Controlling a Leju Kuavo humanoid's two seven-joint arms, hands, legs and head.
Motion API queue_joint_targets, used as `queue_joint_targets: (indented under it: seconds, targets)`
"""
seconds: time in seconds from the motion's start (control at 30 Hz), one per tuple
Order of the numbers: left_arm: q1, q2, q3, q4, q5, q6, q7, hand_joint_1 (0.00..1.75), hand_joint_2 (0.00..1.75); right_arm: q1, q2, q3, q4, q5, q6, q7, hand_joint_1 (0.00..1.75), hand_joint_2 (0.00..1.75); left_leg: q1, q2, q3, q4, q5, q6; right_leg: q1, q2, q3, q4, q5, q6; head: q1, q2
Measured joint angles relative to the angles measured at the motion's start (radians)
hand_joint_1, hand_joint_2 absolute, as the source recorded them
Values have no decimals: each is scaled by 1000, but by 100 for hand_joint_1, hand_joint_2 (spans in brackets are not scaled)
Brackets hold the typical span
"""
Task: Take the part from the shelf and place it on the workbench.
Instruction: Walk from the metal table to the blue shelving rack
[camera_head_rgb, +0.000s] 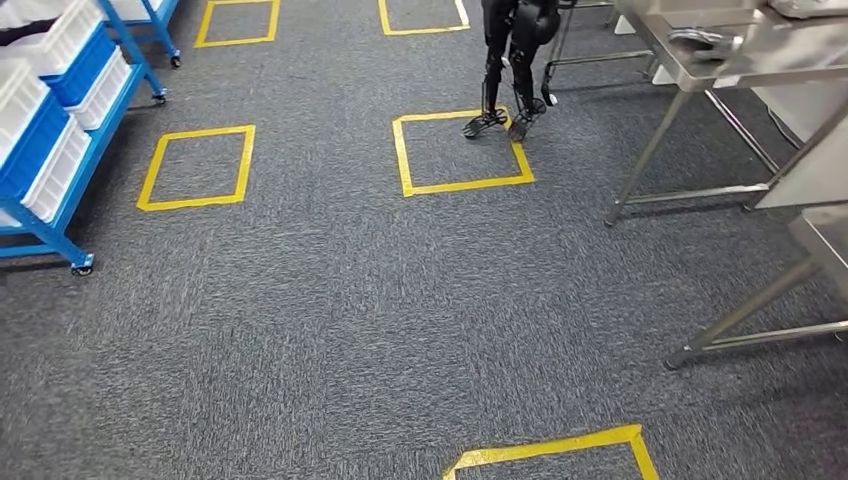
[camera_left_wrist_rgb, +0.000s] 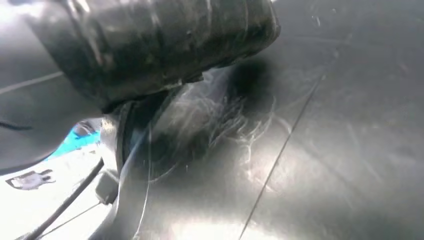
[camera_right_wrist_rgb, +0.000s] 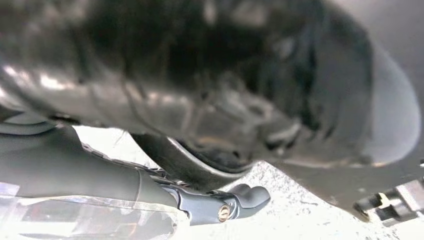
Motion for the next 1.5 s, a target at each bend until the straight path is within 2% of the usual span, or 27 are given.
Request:
queue_joint_targets:
  seconds: [0.03,0.1,0.17,0.23,0.3,0.33,0.37,0.4,0.47,0.5,0.53,0.6,0.67,0.73,0.8,0.83,0.9,0.97,1.03,1.1,1.13,1.2,1.27,1.33,1.4,1.47,1.5]
  targets:
    - [1,0,0,0,3,0,0,0,0,-1,0,0,0,0,2,0,0,0,-4,0,2,-7,-5,7,3,-10,3,0,-3,5,1,0]
    - [3,0,0,0,14,2,0,0,0,-4,0,0,0,7,8,3,0,0,-2,-25,2,-11,-3,22,3,-21,10,1,-10,14,3,0]
    - [5,0,0,0,27,6,0,0,0,-8,1,1,-1,22,14,8,0,0,3,-46,7,-18,0,35,-2,19,-6,44,-41,24,7,0]
    - [4,0,0,0,37,9,0,0,0,-8,1,1,-1,34,19,12,0,0,4,-67,9,-20,0,44,-3,73,-66,163,-98,28,14,0]
    - [3,0,1,0,43,10,-1,0,0,-8,2,2,-1,39,21,15,0,0,3,-93,10,-19,-1,48,-4,89,-130,277,-130,29,16,0]
    - [4,0,2,0,45,9,0,0,0,-8,2,2,-1,40,21,16,0,0,3,-108,12,-18,-2,48,-5,92,-142,289,-118,29,16,0]
    - [5,1,4,0,46,7,0,0,0,-9,2,2,-1,40,21,17,0,0,3,-121,13,-17,-2,48,-7,93,-141,275,-95,29,16,0]
    - [5,1,5,0,46,3,2,0,0,-9,1,2,-1,39,22,18,0,0,4,-138,15,-15,-4,46,-10,102,-119,217,-53,28,16,0]
    - [5,0,7,0,41,-7,7,0,0,-8,1,2,0,37,25,21,0,0,3,-168,12,-5,-8,37,-17,144,-74,97,3,26,16,0]
    - [4,0,8,0,37,-11,11,0,0,-7,1,3,0,35,29,24,0,0,4,-182,8,-1,-9,31,-19,163,-57,50,20,24,16,0]
    - [5,0,8,0,34,-12,14,0,0,-6,1,3,1,33,33,25,0,0,4,-192,3,1,-9,24,-18,173,-53,39,16,21,16,0]
    - [6,1,8,0,33,-12,17,0,0,-7,2,3,1,28,40,27,0,0,7,-203,-5,0,-7,11,-17,157,-49,33,18,10,17,0]
    - [7,3,11,0,34,-11,18,0,0,-9,4,3,1,23,41,30,0,0,5,-164,-22,32,-27,1,-19,135,-42,26,22,-4,12,0]
    - [4,4,14,0,35,-9,19,0,0,-7,5,3,2,22,42,33,0,0,3,-106,-73,139,-81,-5,-15,108,-40,24,21,-14,5,0]
    - [2,5,17,0,36,-8,19,0,0,-4,5,3,3,24,43,41,0,0,4,-88,-129,252,-122,-8,-10,77,-39,25,17,-18,4,0]
    - [1,5,17,0,36,-7,19,0,0,-4,5,3,4,27,45,48,0,0,4,-86,-137,269,-119,-8,-9,63,-37,25,14,-19,4,0]
    - [2,7,19,0,38,-6,19,0,0,-4,5,3,6,33,50,61,0,0,4,-74,-95,193,-64,-4,-7,39,-30,25,9,-18,4,0]
    - [4,8,21,0,42,-6,19,0,0,-5,5,3,6,36,56,68,0,0,-4,-25,-29,66,-18,6,-3,20,-21,26,1,-12,4,0]
    - [4,8,24,0,48,-6,20,0,0,-6,5,3,7,34,58,69,0,0,-14,6,-4,12,-12,18,3,1,-17,24,-3,-5,5,0]
    - [5,8,27,0,53,-7,20,0,0,-8,5,3,7,31,59,69,0,0,-14,-14,-5,6,-10,30,8,-19,-13,21,-8,4,6,0]
    - [7,8,29,0,54,-7,20,0,0,-9,5,3,7,28,61,69,0,0,-11,-26,-2,2,-8,35,7,-13,-11,25,-14,9,7,0]
    - [8,8,32,1,54,-6,20,0,0,-12,5,3,7,20,67,69,0,0,-6,-49,4,-7,-4,46,3,31,-34,84,-51,19,13,0]
    - [6,8,34,1,54,-6,21,0,0,-15,5,3,7,14,72,72,0,0,-5,-70,5,-8,-4,52,-1,77,-93,207,-105,23,21,0]
    - [6,8,36,1,53,-6,21,0,0,-17,5,3,7,9,75,76,0,0,-6,-97,5,-7,-4,54,-1,89,-139,289,-120,23,22,0]
    - [8,8,39,1,53,-6,21,0,0,-18,5,3,7,5,79,79,0,0,-6,-129,8,-4,-5,53,-2,98,-122,233,-61,18,22,0]
    - [8,8,41,1,53,-6,20,0,0,-15,5,3,8,3,85,83,0,0,-6,-158,5,3,-7,49,-4,145,-75,109,4,10,22,0]
    - [8,8,42,1,53,-6,20,0,0,-14,5,3,8,3,87,84,0,0,-5,-171,0,6,-7,45,-5,169,-60,67,17,7,22,0]
